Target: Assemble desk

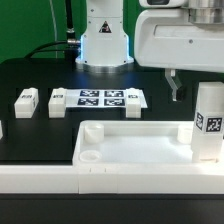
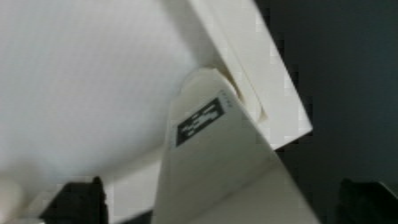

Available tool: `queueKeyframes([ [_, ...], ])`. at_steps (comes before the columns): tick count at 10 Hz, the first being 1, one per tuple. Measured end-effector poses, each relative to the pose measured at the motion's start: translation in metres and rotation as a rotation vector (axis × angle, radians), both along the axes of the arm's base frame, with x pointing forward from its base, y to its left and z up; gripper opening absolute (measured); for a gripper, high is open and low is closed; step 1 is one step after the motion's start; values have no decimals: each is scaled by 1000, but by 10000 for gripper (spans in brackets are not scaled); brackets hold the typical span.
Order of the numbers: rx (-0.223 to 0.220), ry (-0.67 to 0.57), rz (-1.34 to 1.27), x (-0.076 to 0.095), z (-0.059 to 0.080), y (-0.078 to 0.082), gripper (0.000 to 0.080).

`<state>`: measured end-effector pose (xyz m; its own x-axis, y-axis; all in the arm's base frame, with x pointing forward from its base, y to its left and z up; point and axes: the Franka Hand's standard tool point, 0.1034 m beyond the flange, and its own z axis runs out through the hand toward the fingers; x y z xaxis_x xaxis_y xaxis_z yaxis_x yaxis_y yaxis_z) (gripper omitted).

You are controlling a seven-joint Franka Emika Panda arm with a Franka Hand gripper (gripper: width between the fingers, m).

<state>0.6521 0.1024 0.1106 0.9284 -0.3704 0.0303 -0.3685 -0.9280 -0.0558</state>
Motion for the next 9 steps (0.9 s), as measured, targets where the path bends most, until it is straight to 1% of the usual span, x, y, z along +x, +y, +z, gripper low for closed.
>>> queueKeyframes([
  [2,-11,-21,320,0,1,5,649],
  [3,-11,-20,323,0,0,4,649],
  [4,-10,-19,298,0,0,4,622],
  [5,-10,-19,294,0,0,4,622],
  [7,1,-12,143,0,0,4,286],
  [8,2,-10,114,0,0,4,289],
  [9,8,-5,7,0,-1,4,289],
])
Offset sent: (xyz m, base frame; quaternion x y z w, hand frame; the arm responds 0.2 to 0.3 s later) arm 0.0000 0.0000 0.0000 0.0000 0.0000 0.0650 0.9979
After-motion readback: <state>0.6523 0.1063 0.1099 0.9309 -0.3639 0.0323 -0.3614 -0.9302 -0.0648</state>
